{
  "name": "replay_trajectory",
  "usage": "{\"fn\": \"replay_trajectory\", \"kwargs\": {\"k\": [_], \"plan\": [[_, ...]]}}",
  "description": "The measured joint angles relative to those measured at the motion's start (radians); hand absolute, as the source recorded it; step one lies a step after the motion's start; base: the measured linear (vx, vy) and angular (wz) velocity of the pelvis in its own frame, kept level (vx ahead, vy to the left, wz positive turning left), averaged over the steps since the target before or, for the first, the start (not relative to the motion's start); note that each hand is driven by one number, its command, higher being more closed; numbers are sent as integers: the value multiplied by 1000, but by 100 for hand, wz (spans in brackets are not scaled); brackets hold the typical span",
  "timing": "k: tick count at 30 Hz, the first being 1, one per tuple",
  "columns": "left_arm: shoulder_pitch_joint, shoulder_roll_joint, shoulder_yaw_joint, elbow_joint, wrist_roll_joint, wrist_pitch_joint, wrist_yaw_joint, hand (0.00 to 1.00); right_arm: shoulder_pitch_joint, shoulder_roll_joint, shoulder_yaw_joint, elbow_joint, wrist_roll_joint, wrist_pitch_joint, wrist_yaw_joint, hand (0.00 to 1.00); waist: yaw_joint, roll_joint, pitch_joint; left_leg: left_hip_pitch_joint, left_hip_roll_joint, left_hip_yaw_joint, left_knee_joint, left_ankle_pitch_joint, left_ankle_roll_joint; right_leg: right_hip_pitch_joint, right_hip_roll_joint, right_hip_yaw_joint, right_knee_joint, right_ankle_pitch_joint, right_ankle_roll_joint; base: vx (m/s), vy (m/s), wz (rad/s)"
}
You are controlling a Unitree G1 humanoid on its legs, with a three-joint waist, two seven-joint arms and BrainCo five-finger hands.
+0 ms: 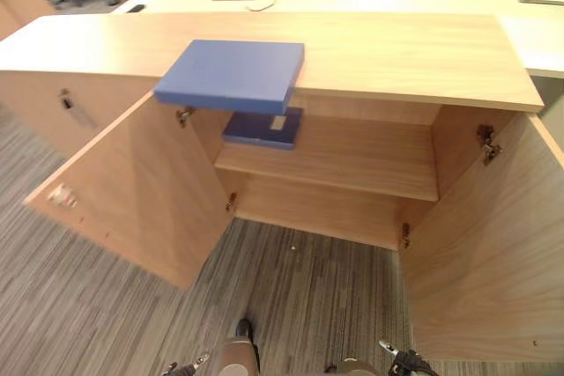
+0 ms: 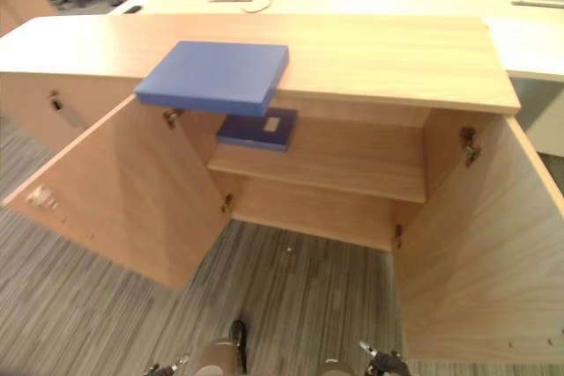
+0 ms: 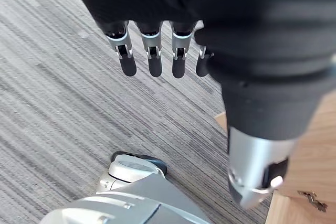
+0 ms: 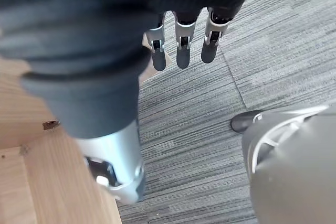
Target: Walk over to the cabinet, pick up the folder, carry it to the office cabinet, place the folder inside the office cabinet, then close the office cabinet door
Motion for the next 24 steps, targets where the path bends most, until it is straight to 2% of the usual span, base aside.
{"fn": "replay_trajectory", "kwargs": {"k": [1,2,3,4,5,6,7,8,9,11,13,15,17,18,19,21,23,24], "plan": [[3,2,0,0,0,0,-1,0,4,8,0,-1,0,0,1,0,0,-5,-6,13,-16,-8,-11,54,15,6,-8,16,-8,-1,14,450,341,-65],[8,29,-4,0,4,1,-6,0,10,36,-1,1,0,0,3,0,-6,-40,-22,14,-52,11,9,53,49,15,-52,30,-18,2,41,453,320,-50],[6,43,-15,0,16,2,-12,0,12,57,-8,0,-1,1,10,0,-5,-63,-27,15,-68,41,41,35,68,16,-79,39,-39,37,84,418,303,-53],[3,44,-16,-1,18,2,-16,0,6,65,-10,-1,-2,1,11,0,-1,-66,-21,3,-69,59,95,19,81,29,-88,42,-44,66,98,384,373,-65],[-4,51,-15,-2,24,2,-22,0,-11,80,-20,-1,-11,3,14,0,5,-78,-11,-41,-98,90,185,-53,76,34,-118,51,-12,96,97,232,309,-78],[6,39,-38,-4,25,1,-25,0,5,66,-20,-9,-20,3,21,0,5,-43,-30,25,-111,92,-19,35,104,10,-127,57,59,93,96,225,344,-67],[13,36,-44,-5,25,1,-25,0,6,61,-18,-12,-22,3,21,0,6,-33,-32,27,-107,96,-29,51,138,5,-126,58,75,90,95,133,270,-85],[13,49,-67,-8,31,0,-34,0,1,59,-18,-27,-32,2,27,0,7,-49,-39,91,-138,156,-49,25,156,-57,-196,71,226,85,75,192,343,-69],[12,54,-79,-12,36,0,-37,0,-4,63,-17,-30,-41,2,28,0,5,-50,-41,110,-146,172,-66,23,160,-86,-216,65,281,96,60,210,335,-80],[4,64,-126,-45,37,-1,-49,0,-16,67,-17,-37,-56,2,33,0,-19,-47,-41,163,-158,199,-123,19,179,-152,-246,26,411,90,55,190,215,-39],[-4,76,-173,-71,36,-5,-70,0,-15,66,-13,-38,-56,2,35,0,-27,-41,-38,191,-151,202,-146,20,182,-169,-234,-27,412,46,59,125,87,-12],[-13,75,-203,-102,20,-12,-98,0,-16,64,1,-42,-56,2,38,0,-33,-37,-35,202,-133,198,-150,20,181,-178,-197,-21,344,12,57,85,5,4],[-12,75,-236,-141,-14,-23,-128,0,-13,66,7,-48,-56,5,43,0,-39,-40,-36,203,-121,185,-150,18,171,-180,-150,30,185,24,56,51,-100,13],[-10,75,-250,-154,-32,-26,-138,0,-11,66,21,-47,-56,7,44,0,-37,-59,-38,203,-135,179,-152,16,159,-180,-142,58,112,92,47,45,-188,10],[-9,60,-266,-158,-60,-27,-148,0,-6,59,23,-43,-56,11,46,0,-37,-63,-42,216,-145,172,-174,21,143,-159,-144,70,70,59,63,43,-177,6],[9,22,-272,-177,-114,-27,-170,0,-5,35,27,-38,-55,11,48,0,-41,-16,-55,222,-116,163,-218,43,126,-140,-103,59,10,74,50,54,-187,2],[27,19,-274,-217,-157,-29,-181,0,0,30,30,-37,-56,13,50,0,-41,-9,-58,223,-88,152,-223,45,116,-117,-67,40,-37,89,35,50,-172,11],[33,20,-286,-243,-211,-30,-198,0,9,30,30,-36,-57,15,56,0,-39,-15,-60,227,-70,134,-232,50,100,-87,-43,18,-81,103,27,52,-159,27]]}}
